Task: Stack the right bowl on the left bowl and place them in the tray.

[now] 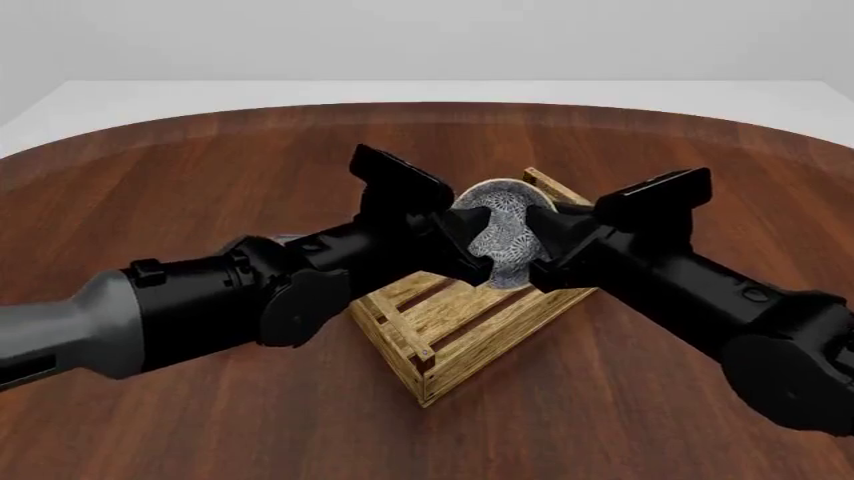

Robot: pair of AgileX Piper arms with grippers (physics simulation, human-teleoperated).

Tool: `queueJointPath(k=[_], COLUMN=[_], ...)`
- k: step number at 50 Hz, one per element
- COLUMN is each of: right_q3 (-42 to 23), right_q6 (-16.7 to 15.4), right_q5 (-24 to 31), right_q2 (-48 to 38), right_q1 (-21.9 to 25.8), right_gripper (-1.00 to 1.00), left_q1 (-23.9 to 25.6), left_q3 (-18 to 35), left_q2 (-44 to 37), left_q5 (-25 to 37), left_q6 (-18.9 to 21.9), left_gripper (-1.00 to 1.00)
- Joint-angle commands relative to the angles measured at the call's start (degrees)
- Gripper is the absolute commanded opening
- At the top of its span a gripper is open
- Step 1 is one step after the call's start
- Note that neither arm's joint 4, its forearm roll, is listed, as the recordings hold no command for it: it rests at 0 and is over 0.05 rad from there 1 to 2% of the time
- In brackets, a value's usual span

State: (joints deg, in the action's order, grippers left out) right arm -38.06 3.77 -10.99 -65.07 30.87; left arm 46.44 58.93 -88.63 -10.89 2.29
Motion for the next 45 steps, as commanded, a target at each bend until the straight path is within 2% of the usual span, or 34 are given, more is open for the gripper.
queueJointPath(k=[1,6,7,15,19,23,31,45], right_q3=[-1.81,-1.91,-1.92,-1.95,-1.94,-1.81,-1.45,-1.51], right_q6=[-3.08,-3.12,-3.27,-3.18,-1.37,-1.63,-1.16,-0.5], right_q5=[2.41,2.4,2.32,2.72,3.01,2.86,3.43,4.12], right_q2=[-0.7,-1.03,-1.06,-0.78,-1.25,-1.3,-0.02,1.25], right_q1=[-1.53,-1.75,-1.97,-1.7,1.04,0.82,1.84,2.08], right_gripper=[-1.0,-1.0,1.0,1.0,1.0,1.0,1.0,1.0], left_q1=[-0.27,-0.18,-0.21,-0.84,-2.65,-3.9,-10.31,-15.38], left_q3=[-2.51,-2.64,-2.69,-2.36,-0.88,-0.26,3.75,6.12], left_q2=[1.8,2.02,2.03,1.74,0.67,0.81,-1.07,-0.25], left_q5=[-0.5,-0.43,-0.46,-0.27,0.68,1.71,6.29,11.02], left_q6=[-0.16,0.04,0.1,-0.07,-0.56,0.17,2.74,5.9], left_gripper=[-1.0,-1.0,-1.0,-1.0,-1.0,-1.0,-1.0,-1.0])
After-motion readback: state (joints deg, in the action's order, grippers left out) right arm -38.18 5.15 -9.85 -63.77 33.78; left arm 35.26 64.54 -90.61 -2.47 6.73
